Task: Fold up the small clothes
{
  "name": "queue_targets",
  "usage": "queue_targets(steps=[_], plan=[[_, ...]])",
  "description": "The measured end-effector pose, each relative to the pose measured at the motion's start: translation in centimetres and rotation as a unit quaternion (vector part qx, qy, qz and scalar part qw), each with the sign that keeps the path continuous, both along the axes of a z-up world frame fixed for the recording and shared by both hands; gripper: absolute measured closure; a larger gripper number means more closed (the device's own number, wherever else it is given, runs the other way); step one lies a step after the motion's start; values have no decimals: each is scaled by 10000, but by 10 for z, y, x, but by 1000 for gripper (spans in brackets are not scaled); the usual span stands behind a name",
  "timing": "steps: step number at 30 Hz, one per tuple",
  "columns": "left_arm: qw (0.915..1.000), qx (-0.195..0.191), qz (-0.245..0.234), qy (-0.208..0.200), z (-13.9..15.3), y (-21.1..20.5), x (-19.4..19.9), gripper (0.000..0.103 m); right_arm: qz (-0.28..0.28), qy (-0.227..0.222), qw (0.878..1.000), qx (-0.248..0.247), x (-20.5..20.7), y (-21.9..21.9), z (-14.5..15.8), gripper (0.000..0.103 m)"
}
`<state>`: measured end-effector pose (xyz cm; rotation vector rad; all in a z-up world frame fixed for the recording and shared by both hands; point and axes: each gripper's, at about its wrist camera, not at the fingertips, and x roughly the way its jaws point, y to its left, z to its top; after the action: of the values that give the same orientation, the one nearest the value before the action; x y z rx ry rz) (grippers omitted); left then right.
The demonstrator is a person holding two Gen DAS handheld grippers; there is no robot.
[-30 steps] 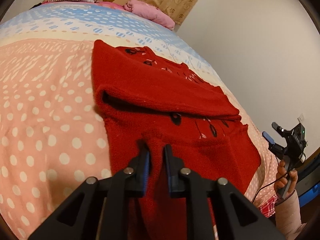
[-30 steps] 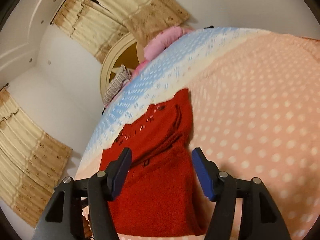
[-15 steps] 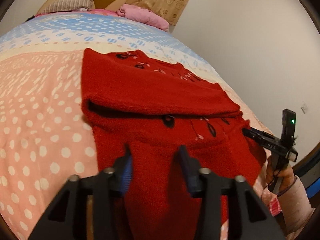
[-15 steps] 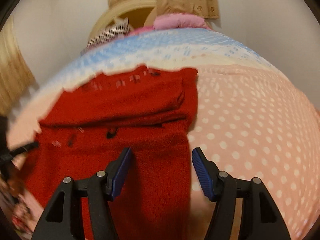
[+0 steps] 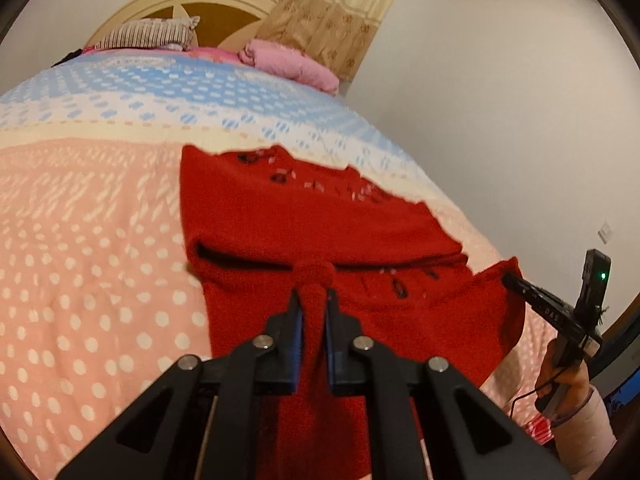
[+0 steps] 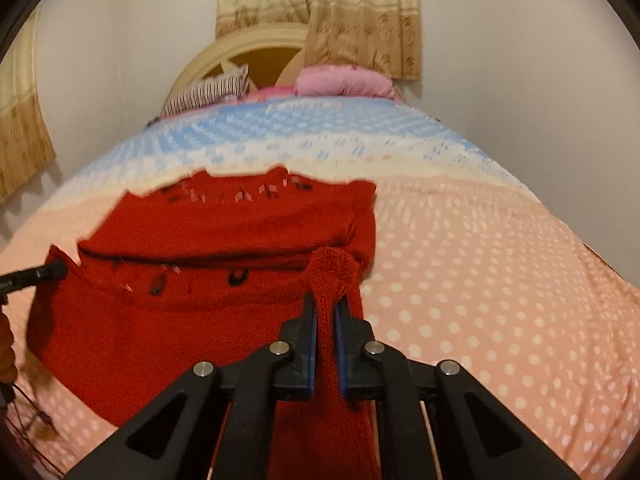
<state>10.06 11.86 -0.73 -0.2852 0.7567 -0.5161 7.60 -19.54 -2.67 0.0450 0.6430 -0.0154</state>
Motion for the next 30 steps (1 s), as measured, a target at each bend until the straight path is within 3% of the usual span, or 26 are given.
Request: queue_targets(steps=[5, 17, 30], plan=[[10000, -46, 61, -9, 4, -2, 8, 93, 35, -222, 9995, 207, 0, 4, 19, 96], [9990, -285, 338, 33, 18, 11, 30, 95, 68, -519, 9985, -144, 18, 16, 49, 96], [9976, -281, 615, 175, 21, 16, 93, 95, 147, -544, 9977, -376, 79, 19, 60, 96]])
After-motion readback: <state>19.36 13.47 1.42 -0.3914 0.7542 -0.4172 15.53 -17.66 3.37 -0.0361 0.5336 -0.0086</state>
